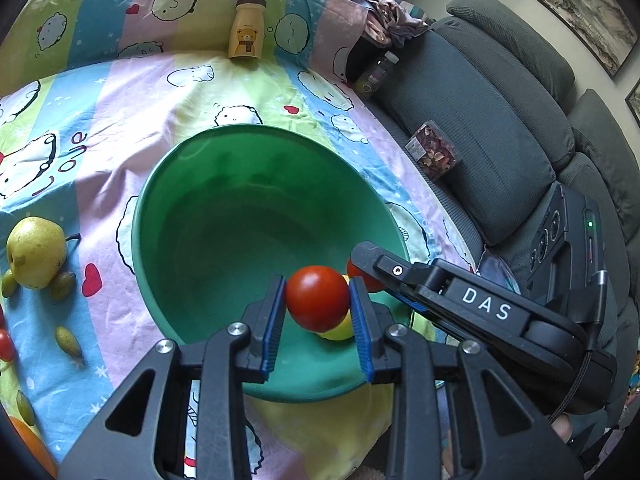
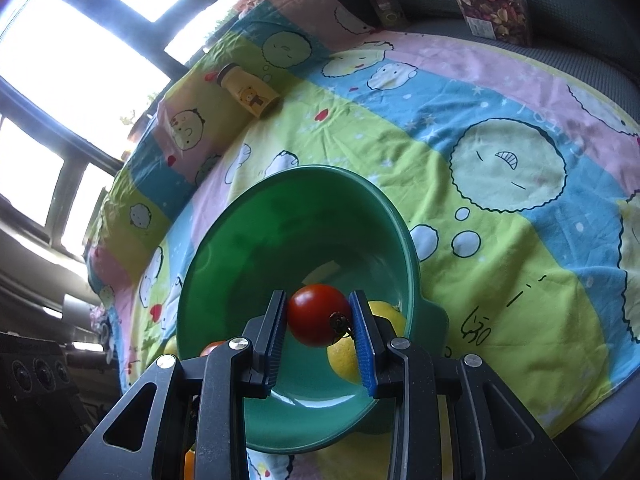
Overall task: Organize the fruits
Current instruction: 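Lower both tomatoes into the green basin and open both tools, then withdraw both open tools from the basin back to the fruit row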
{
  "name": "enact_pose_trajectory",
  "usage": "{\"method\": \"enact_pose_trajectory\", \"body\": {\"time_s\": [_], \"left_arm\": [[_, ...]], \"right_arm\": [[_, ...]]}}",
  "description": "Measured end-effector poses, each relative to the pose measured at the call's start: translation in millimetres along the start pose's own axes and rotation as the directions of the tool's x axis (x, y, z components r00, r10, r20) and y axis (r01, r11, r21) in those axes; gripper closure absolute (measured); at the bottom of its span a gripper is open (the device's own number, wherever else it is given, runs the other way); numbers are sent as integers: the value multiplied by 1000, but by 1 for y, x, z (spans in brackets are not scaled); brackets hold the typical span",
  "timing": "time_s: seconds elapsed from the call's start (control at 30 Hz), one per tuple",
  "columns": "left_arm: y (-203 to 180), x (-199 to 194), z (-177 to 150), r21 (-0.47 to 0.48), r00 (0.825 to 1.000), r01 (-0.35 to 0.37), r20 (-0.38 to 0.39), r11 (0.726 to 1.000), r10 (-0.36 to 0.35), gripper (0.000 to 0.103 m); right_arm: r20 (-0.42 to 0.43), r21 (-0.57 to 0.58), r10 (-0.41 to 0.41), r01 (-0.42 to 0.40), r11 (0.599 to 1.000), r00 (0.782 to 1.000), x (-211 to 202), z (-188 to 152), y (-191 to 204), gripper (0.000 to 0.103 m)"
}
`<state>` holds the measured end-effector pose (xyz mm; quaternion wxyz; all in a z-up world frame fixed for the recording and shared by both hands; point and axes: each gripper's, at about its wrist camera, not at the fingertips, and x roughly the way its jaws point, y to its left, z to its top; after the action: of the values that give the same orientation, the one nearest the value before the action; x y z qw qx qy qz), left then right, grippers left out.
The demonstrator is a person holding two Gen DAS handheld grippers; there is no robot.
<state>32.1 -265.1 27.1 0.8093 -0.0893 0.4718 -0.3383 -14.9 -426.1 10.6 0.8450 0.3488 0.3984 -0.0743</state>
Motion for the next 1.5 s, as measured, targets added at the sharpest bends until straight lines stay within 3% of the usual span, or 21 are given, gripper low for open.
{"method": "enact_pose_trajectory", "body": {"time_s": [0.7, 0.9, 1.2, 1.43, 1.5], "left_arm": [[0, 13, -1, 7, 1000, -11, -22, 1000, 11, 72], [5, 5, -2, -3, 1000, -10, 1, 1000, 10, 72], [27, -40, -8, -57, 996, -23, 81, 998, 28, 51], [68, -96, -20, -138, 979, -131, 140, 982, 150, 37], [85, -114, -27, -180, 969, -159, 162, 971, 189, 30]], "right_arm": [[5, -5, -34, 34, 999, 999, 2, 0, 0, 69], [44, -30, -61, 63, 998, 997, -3, 0, 2, 69], [78, -74, -69, 75, 994, 995, -9, -3, 15, 63], [99, -166, -72, 88, 982, 992, -8, -12, 44, 58], [106, -196, -65, 85, 977, 992, -8, -16, 53, 50]]}}
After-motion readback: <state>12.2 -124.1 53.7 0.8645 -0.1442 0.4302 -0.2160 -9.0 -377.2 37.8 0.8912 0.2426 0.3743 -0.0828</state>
